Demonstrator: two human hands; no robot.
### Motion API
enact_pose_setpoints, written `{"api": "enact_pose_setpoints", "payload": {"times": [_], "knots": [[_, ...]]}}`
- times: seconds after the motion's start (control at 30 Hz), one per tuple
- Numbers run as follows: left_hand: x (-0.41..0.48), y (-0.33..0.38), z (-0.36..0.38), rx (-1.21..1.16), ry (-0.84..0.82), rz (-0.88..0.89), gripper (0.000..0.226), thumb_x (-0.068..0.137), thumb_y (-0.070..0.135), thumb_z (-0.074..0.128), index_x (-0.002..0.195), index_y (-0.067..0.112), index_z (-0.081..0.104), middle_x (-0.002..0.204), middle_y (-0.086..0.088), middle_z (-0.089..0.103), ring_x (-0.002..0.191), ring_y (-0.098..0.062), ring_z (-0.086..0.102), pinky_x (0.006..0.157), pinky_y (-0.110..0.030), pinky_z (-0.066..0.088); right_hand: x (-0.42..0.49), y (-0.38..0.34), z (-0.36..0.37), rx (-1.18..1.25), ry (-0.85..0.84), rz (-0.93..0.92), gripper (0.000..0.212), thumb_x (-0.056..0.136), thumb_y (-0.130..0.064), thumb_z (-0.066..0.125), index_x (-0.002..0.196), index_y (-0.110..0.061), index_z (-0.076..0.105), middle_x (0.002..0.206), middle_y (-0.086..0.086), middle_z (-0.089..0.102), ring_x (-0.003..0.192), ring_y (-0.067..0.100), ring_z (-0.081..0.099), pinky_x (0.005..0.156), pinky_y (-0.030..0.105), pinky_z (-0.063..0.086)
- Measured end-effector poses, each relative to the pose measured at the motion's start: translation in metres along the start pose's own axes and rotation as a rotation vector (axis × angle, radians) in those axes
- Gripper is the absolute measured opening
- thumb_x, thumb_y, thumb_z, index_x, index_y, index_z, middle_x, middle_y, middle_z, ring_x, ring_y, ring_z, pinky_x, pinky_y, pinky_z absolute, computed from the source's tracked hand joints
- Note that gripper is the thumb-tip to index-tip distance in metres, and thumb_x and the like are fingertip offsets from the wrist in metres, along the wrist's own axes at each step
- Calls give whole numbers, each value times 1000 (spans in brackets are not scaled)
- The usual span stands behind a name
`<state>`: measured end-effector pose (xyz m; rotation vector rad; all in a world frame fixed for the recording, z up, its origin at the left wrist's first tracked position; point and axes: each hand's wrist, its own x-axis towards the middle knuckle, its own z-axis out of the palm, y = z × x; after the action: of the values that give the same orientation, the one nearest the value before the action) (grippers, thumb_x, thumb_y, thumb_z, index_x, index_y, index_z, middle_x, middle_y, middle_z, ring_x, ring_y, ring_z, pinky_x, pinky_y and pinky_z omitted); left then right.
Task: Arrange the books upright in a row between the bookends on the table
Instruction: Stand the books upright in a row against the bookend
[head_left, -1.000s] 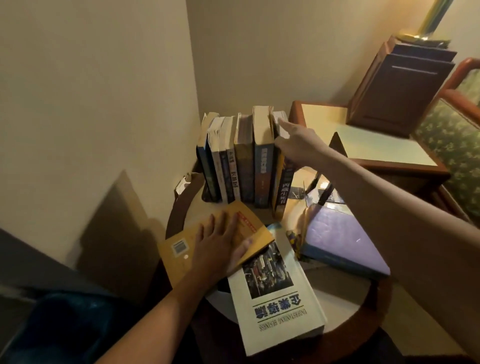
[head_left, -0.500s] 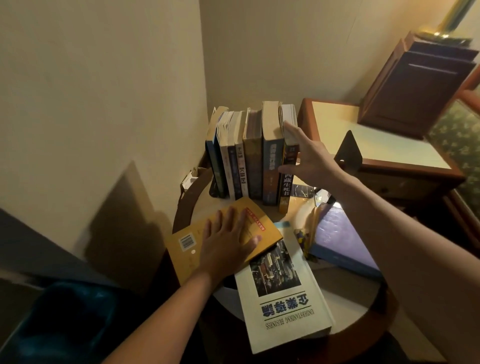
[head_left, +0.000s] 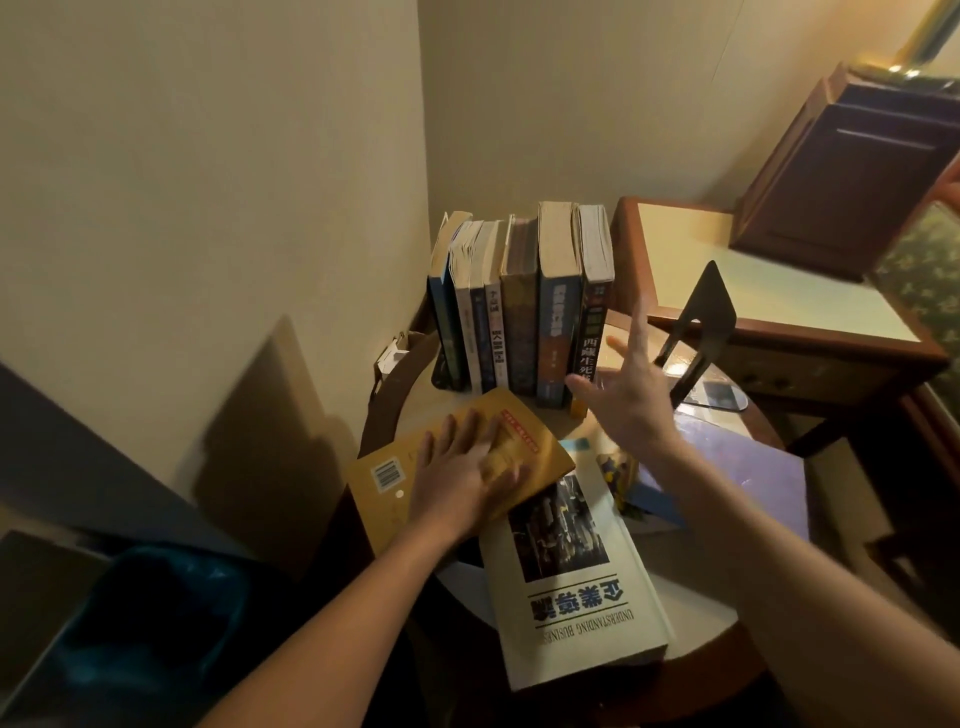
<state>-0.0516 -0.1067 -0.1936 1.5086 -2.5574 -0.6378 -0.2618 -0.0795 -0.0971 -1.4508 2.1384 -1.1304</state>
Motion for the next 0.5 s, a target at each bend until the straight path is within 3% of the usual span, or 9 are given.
{"api": "enact_pose_setpoints", "payload": {"times": [0.1,0.17,0.27,0.33,0.4,0.5], "knots": [[-9,-10,-9,-124,60,-34,76,93,73,32,156,33,22,166,9,13,153,-15,3,125,-45,-2,-37,10,19,83,-59,150,117,85,-27,78,158,-32,-13,151,12,47,129,30,54,104,58,47],[-22,-22,-12,-164,90,-110,76,91,73,38,155,33,29,165,9,19,153,-15,7,125,-45,1,-56,13,30,89,-144,139,106,88,-32,75,160,-28,-3,146,8,52,129,28,54,103,53,50],[-44,-39,-12,-173,107,-276,87,84,83,38,156,36,24,167,6,11,154,-20,1,123,-49,2,-67,11,41,32,-243,135,91,91,-39,70,160,-23,12,135,3,62,123,21,59,101,40,51],[-54,-48,-11,-206,89,-402,97,78,89,36,157,36,17,167,3,-3,153,-24,-9,122,-54,0,-67,5,45,41,-313,131,84,92,-35,69,159,-23,19,131,0,64,117,15,60,92,28,48],[-60,-50,-10,-292,77,-513,105,75,89,42,158,33,11,166,1,-13,152,-25,-15,122,-57,1,-63,2,46,85,-362,153,80,92,-32,71,157,-26,25,134,-1,62,116,11,58,86,23,45],[-66,-42,-12,-602,146,-614,108,75,72,66,158,31,12,166,0,-11,153,-32,5,119,-55,23,-59,-2,45,187,-373,256,83,89,-25,75,157,-26,27,144,-1,54,119,10,52,94,28,49]]}}
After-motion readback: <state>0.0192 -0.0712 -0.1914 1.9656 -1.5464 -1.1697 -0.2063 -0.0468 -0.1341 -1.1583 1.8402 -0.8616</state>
